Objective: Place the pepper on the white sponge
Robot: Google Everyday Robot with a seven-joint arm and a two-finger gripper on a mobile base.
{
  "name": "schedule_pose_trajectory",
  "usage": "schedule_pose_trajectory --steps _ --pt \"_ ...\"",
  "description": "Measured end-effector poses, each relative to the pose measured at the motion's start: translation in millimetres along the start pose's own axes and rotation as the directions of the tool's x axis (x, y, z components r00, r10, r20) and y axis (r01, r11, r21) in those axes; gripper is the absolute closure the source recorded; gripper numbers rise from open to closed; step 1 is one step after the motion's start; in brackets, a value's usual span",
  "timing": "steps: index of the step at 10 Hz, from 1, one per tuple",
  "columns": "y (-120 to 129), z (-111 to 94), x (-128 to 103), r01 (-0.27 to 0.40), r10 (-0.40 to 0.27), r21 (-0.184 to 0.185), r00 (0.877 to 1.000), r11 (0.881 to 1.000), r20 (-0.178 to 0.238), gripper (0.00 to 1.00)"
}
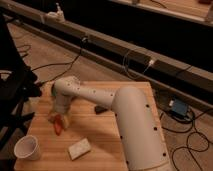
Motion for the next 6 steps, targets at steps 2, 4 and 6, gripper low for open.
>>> schedule_pose_trajectory --steps 2,4,6 --pt "0.9 -2.2 4.5 -0.013 0.013 -0.002 1.0 1.0 -0.016 0.55" --pt "0.9 -10.3 6.9 -0.025 0.025 0.001 0.999 1.0 -0.04 0.73" --pt "1.6 -21.9 8.8 -0.046 0.046 0.015 0.997 0.999 -0.065 0.94"
